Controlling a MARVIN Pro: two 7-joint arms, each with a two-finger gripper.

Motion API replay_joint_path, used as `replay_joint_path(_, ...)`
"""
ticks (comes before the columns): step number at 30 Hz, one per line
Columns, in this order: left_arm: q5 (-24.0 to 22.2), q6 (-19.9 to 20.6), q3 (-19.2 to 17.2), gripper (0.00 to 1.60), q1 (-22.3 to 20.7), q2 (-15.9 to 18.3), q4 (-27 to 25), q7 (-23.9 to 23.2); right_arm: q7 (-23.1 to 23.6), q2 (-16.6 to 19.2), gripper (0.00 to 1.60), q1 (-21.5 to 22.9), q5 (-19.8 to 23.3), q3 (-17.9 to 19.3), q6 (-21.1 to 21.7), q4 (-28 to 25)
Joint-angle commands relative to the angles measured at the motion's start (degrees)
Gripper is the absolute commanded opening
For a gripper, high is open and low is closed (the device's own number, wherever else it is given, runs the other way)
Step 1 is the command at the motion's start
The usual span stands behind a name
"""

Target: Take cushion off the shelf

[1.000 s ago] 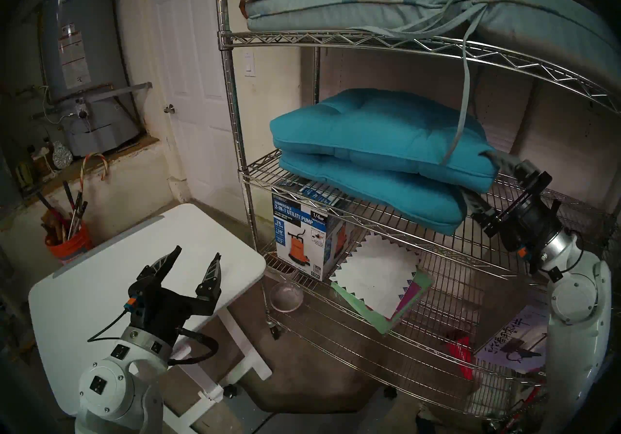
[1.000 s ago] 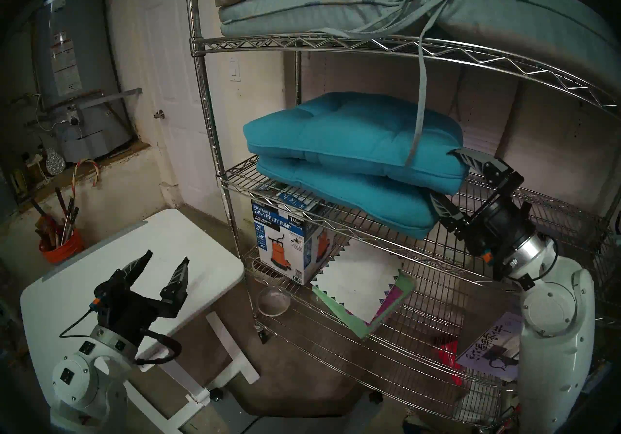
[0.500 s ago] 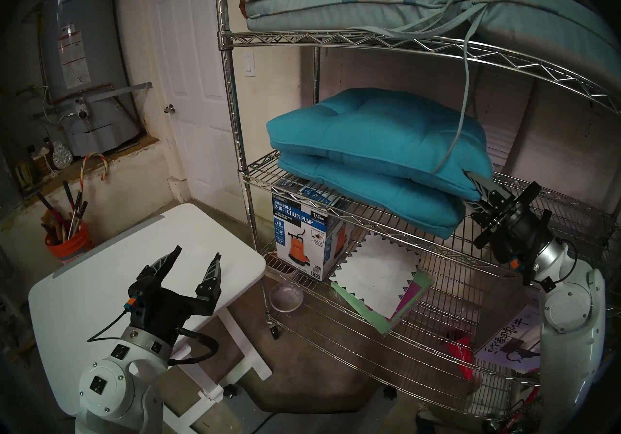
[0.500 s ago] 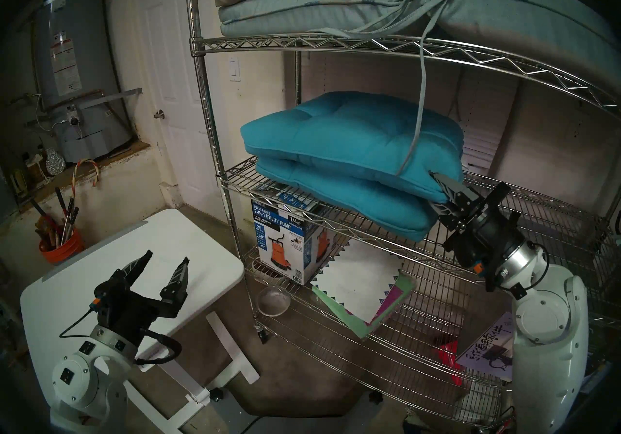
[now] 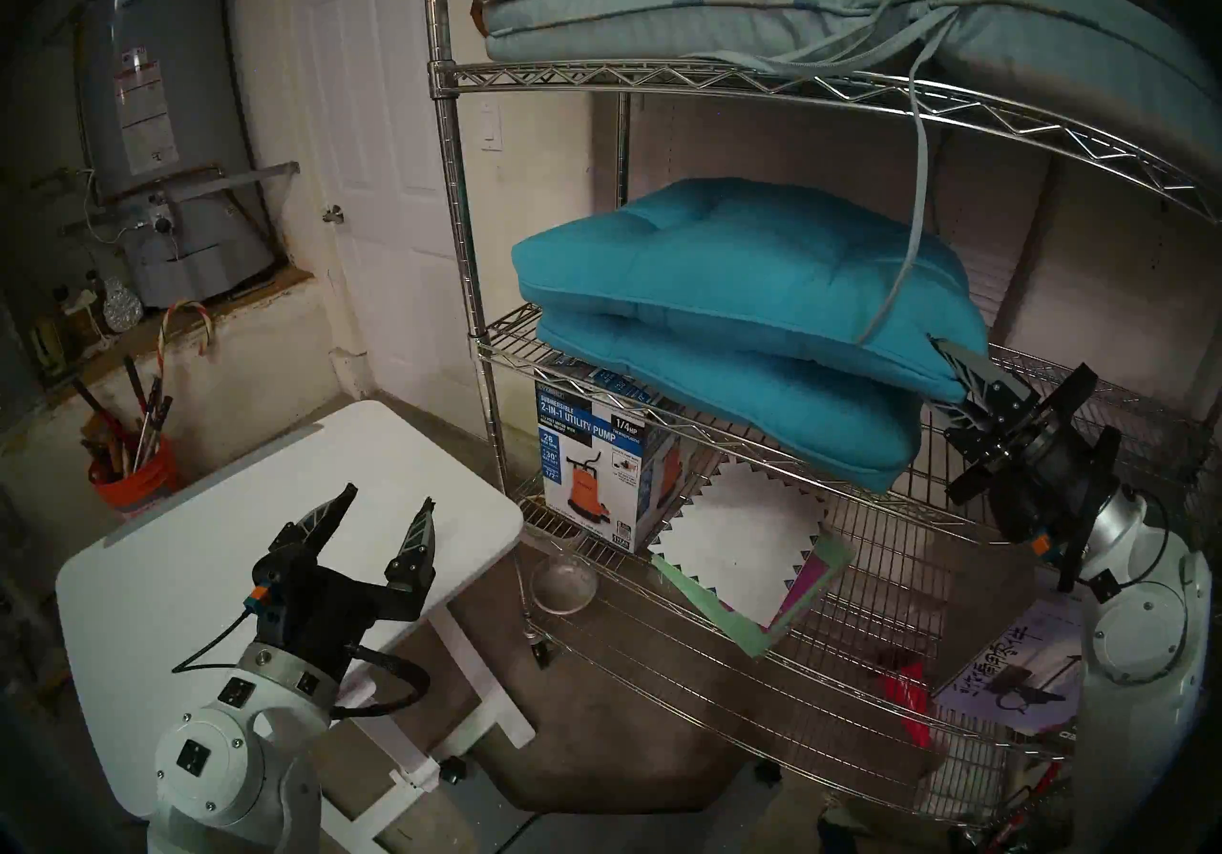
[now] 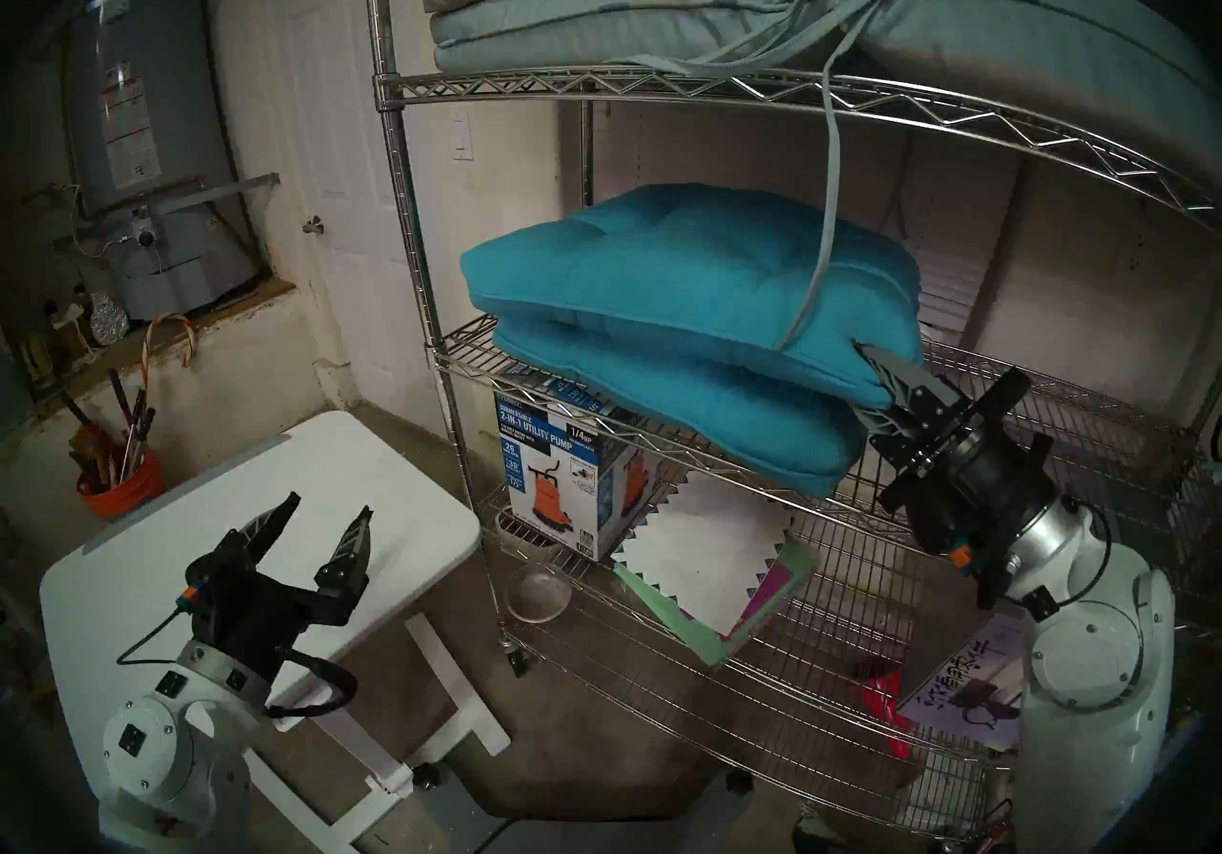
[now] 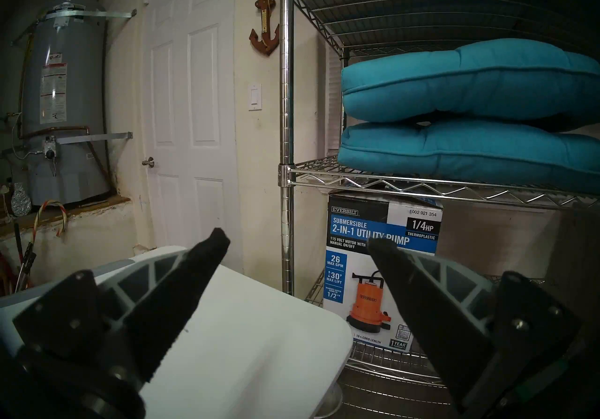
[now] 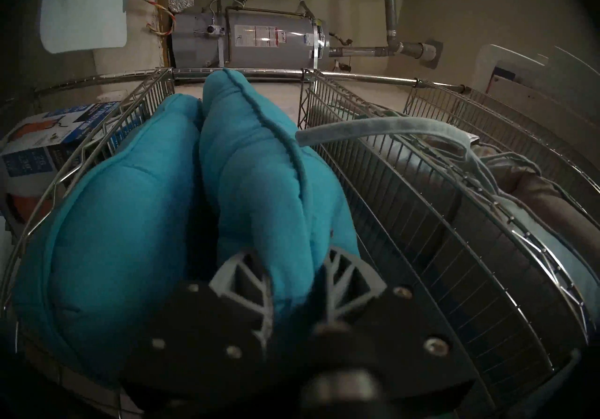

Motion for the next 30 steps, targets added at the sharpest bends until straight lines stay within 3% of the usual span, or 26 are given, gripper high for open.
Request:
replay_joint_path(1, -0.1, -0.1, -0.2, 1.6, 0.0, -0.1, -1.2, 0.1, 0.0, -1.0, 0.0, -2.0, 3.0, 0.8, 0.1, -3.7)
replay_joint_path(15, -0.1, -0.1, -0.2, 1.6, 0.0, -0.1, -1.2, 0.1, 0.1, -2.9, 0.0, -2.0, -0.2, -3.4, 0.1, -1.5)
replay_joint_path(28, -0.2, 0.1, -0.5, 1.6, -0.2, 0.0, -1.3, 0.2, -0.3, -3.6, 0.0, -2.1, -0.4, -3.2, -0.4, -0.4)
replay_joint_path(30, 1.9, -0.6, -0.9, 1.6, -0.5, 0.6, -1.2, 0.7, -0.4, -3.7, 0.0, -2.3, -0.4, -3.2, -0.7, -0.2)
